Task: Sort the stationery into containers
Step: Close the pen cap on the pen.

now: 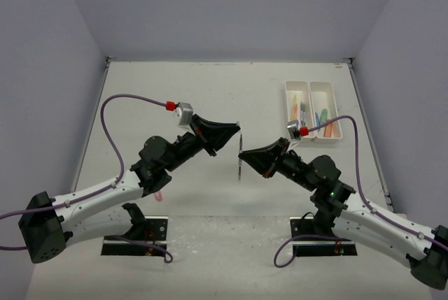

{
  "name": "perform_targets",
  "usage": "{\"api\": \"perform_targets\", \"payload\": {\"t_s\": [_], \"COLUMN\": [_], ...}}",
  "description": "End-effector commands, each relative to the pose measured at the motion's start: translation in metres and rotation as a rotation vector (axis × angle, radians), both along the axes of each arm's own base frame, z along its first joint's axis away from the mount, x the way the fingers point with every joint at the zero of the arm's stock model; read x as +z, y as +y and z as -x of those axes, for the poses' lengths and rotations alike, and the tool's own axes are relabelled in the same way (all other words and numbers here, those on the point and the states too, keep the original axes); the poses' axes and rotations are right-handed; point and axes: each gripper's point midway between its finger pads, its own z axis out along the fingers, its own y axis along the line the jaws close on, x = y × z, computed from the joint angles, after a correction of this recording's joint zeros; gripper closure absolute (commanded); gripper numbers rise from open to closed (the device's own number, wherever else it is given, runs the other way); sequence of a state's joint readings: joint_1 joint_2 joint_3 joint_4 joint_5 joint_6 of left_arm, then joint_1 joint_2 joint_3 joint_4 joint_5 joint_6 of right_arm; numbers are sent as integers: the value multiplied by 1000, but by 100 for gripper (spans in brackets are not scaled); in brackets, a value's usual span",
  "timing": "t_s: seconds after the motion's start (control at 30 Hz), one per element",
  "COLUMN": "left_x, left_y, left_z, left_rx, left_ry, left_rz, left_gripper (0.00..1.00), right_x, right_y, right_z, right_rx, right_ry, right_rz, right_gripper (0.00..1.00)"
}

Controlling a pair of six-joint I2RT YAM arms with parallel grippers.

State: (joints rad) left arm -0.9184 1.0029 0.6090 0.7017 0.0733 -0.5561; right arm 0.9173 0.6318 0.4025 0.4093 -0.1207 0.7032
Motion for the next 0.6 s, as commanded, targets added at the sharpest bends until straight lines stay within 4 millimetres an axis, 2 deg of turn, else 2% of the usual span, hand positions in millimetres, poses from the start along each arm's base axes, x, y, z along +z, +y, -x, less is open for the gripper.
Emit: {"api": "perform_targets", "payload": {"t_s": [0.0, 0.2, 0.47, 0.57], "left_x": [21, 27, 38, 36], "left_y": [-3, -5, 0, -1], "left_z": [1, 2, 0, 3], "left_rx": [-12, -25, -2, -15], "left_ry": [-59, -59, -64, -60], "left_rz": [45, 60, 65, 66], "left_gripper": [100, 100, 100, 100], "right_x": [23, 21, 7, 15], "right_y": [-4, -5, -4, -5], "right_z": [-1, -4, -7, -8], "right_rx": [-24, -36, -49, -55], "right_ry": [-77, -69, -37, -46], "right_rz": [-12, 5, 33, 30], "right_gripper": [100, 100, 100, 100]}}
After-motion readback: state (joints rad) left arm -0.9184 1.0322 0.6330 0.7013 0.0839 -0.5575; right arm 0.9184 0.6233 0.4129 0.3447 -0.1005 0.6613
